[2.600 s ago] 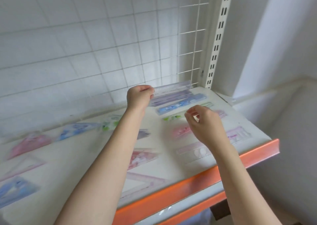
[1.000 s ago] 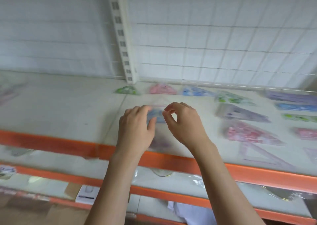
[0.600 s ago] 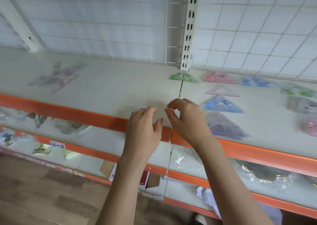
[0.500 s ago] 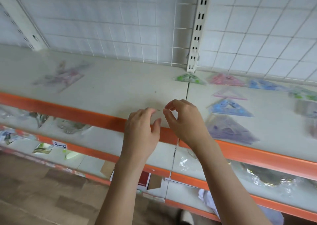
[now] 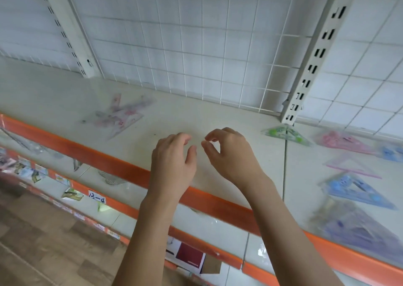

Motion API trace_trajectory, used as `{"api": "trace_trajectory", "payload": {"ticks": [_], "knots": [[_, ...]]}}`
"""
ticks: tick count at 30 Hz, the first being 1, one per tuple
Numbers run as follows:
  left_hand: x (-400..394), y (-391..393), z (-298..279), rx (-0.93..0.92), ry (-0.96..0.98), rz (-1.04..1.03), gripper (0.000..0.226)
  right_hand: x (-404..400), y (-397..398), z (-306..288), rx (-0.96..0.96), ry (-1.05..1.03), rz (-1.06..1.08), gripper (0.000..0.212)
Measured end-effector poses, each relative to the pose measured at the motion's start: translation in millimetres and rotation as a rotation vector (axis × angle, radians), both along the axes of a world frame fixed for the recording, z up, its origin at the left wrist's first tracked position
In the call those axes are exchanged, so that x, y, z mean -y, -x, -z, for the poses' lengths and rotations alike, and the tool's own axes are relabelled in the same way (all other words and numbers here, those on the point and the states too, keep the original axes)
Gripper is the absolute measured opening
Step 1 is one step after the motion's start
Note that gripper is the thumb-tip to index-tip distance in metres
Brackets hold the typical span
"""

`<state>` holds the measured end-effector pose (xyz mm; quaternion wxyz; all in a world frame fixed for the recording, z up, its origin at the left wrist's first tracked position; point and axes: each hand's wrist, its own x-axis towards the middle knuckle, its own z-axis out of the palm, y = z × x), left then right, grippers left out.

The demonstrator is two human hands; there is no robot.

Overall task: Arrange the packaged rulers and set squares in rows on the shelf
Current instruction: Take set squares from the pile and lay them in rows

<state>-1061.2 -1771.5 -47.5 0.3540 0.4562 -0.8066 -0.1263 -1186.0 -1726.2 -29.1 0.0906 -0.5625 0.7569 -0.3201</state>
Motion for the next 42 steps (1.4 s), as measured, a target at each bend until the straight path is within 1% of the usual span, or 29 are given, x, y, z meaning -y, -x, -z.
{"api": "trace_trajectory", "payload": {"ticks": [8,13,18,22,27,29,32,35,38,42], "knots": [[56,-13,4,-0.022,-0.045,0.03,0.022,43,-6,6,-0.002,-0.075,0.059,0.028],[123,-42,4,-0.012,-0.056,0.075,0.021,83,-28,9,-0.035,-0.143,0.107,0.032],[189,-77,2,0.051,-0.066,0.125,0.022,124,-67,8,0.0,-0.162,0.2,0.032],[231,-95,-3,0.174,-0.114,0.134,0.028,144,-90,10,0.021,-0.189,0.277,0.032],[266,-107,-3,0.513,-0.222,0.134,0.041,151,-102,17,0.04,-0.227,0.364,0.032],[270,-109,1,0.55,-0.246,0.17,0.04,154,-104,16,0.031,-0.228,0.383,0.032],[269,-111,4,0.509,-0.193,0.193,0.031,161,-106,13,0.025,-0.225,0.392,0.032],[267,-114,4,0.434,-0.145,0.196,0.028,168,-109,12,0.036,-0.219,0.389,0.032],[267,-118,6,0.338,-0.158,0.244,0.032,177,-115,12,0.026,-0.224,0.367,0.032],[271,-123,0,0.092,-0.227,0.284,0.044,187,-117,8,0.001,-0.221,0.333,0.034]]}}
